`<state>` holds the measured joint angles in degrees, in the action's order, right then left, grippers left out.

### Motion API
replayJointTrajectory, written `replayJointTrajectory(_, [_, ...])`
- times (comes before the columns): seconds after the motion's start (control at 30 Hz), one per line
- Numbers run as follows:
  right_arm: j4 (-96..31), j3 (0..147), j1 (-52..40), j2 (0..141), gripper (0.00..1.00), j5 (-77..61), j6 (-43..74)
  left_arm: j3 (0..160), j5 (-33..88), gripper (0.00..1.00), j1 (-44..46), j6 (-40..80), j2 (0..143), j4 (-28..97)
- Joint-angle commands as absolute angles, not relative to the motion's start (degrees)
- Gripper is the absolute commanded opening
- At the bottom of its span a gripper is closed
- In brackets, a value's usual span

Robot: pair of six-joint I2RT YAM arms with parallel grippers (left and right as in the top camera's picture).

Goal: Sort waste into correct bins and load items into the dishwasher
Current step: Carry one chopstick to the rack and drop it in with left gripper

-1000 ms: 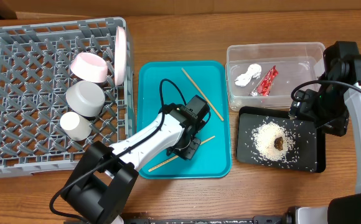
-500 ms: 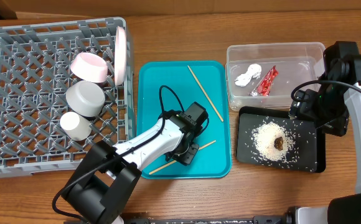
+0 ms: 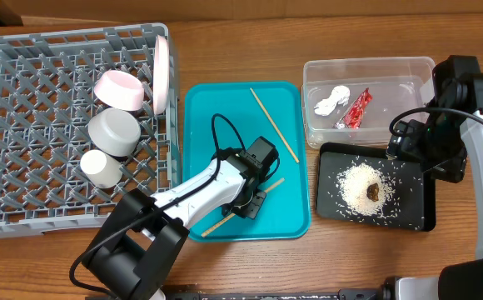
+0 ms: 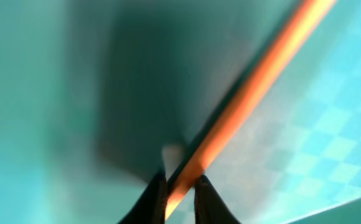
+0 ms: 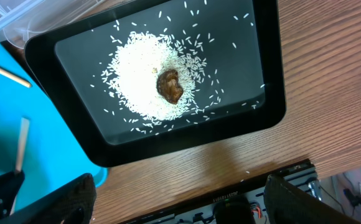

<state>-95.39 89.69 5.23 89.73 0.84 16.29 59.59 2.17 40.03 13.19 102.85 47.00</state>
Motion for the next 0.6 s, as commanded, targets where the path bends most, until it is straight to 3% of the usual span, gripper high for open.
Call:
replayJointTrajectory(0.0, [-95.31, 90.94, 5.39, 88.62, 0.88, 0.78, 16.51, 57.1, 3.2, 0.04, 40.18, 15.29, 103.79, 47.51])
replayJointTrajectory(0.27, [-95.37, 90.94, 5.39, 88.62, 0.88, 0.75, 16.51, 61.93, 2.92, 0.04, 38.2, 15.44, 103.11, 50.94])
replayJointTrajectory(0.57, [-95.72, 90.94, 5.39, 88.62, 0.88, 0.75, 16.51, 74.22, 2.33, 0.04, 29.65, 15.51, 93.51, 57.45])
